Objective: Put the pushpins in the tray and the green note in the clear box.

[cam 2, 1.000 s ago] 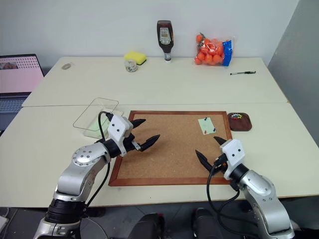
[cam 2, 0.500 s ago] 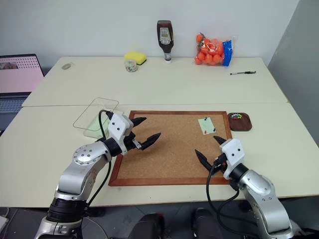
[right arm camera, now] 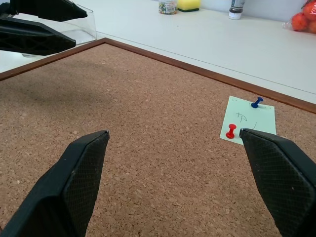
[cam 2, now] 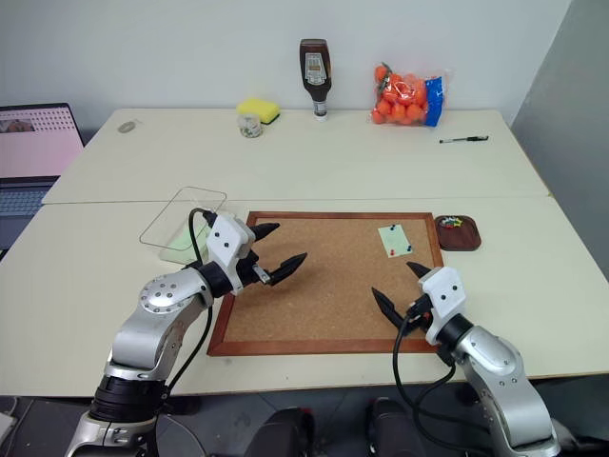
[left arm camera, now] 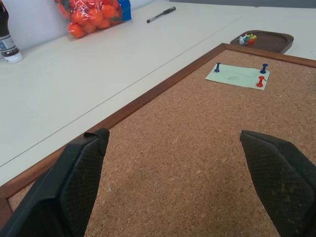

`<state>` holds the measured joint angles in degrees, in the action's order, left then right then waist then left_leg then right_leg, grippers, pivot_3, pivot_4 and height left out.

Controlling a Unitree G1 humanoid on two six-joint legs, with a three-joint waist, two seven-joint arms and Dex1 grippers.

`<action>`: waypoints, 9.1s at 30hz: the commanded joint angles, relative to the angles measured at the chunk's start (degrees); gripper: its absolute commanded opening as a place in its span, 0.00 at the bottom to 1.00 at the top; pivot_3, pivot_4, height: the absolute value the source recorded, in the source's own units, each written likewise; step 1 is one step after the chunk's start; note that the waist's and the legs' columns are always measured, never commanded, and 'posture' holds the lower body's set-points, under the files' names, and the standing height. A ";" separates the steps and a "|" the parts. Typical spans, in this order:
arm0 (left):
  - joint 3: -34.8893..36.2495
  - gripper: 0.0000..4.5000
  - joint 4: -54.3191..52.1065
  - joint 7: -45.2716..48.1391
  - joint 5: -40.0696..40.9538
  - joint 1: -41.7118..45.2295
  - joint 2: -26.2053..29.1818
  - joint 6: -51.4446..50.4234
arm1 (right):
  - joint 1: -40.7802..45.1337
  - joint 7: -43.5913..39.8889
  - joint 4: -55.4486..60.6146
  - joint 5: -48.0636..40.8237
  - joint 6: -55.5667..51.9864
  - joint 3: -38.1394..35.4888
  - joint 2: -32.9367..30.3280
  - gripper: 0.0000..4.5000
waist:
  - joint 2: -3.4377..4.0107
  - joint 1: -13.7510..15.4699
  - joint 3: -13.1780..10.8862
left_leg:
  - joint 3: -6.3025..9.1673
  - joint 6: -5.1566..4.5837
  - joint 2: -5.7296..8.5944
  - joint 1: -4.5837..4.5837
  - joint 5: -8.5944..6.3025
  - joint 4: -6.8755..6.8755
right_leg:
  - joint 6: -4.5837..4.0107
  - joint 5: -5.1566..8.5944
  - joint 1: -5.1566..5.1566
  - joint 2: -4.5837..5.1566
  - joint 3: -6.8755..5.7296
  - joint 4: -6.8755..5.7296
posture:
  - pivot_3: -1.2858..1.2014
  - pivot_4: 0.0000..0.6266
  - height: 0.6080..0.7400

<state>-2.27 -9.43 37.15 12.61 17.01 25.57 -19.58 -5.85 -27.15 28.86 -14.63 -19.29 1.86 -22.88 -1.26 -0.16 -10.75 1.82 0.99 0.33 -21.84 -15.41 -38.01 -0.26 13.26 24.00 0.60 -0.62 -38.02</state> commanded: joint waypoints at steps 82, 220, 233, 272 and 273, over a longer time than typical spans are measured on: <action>-9.07 0.00 10.39 6.76 -5.97 5.33 0.01 -2.11 | 43.39 6.69 -47.94 5.34 -5.62 -1.15 7.06 0.92 | 0.01 -0.33 0.00 | -0.19 -0.05 -0.04 -0.02 0.02 0.01 | -0.08 -0.14 0.07 -0.04 0.14 0.00 | 0.52 0.24 1.00; -10.14 0.00 11.82 8.73 -9.98 3.59 1.40 0.72 | 24.38 8.33 -20.73 3.20 -5.32 -7.06 6.06 0.01 | 0.05 -1.31 0.03 | -0.23 -0.20 -0.01 -0.04 0.10 0.04 | 0.14 -0.29 0.05 -0.01 0.16 0.13 | 0.52 0.24 1.00; -10.32 0.00 12.01 8.68 -10.03 3.64 1.32 1.00 | 28.29 14.32 -29.06 7.17 -4.68 -12.33 1.83 0.01 | 0.05 -1.32 0.03 | -0.30 -0.20 0.00 -0.02 0.11 0.04 | 0.14 -0.29 0.05 -0.01 0.21 0.13 | 0.52 0.24 1.00; -8.58 0.00 12.00 8.82 -8.63 4.35 2.44 1.28 | 30.28 13.68 -31.20 4.89 -3.82 -12.58 3.23 0.45 | 0.05 -1.35 0.03 | -0.28 -0.20 -0.02 -0.02 0.11 0.05 | 0.14 -0.29 0.06 -0.02 0.20 0.11 | 0.52 0.24 1.00; -8.52 0.00 11.96 8.81 -8.56 4.39 2.47 1.29 | 30.29 13.67 -31.02 4.95 -3.73 -12.51 3.32 0.45 | 0.05 -1.35 0.03 | -0.28 -0.20 -0.02 -0.02 0.11 0.05 | 0.14 -0.29 0.06 -0.02 0.20 0.11 | 0.52 0.24 1.00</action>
<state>-11.34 2.75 45.85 4.12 22.00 27.25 -17.49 24.09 -13.61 -5.13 -8.87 -23.16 -9.92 -19.56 -1.21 -1.52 -10.72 1.53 0.79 0.31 -21.86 -15.30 -37.96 -0.12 12.97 24.05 0.58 -0.41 -37.90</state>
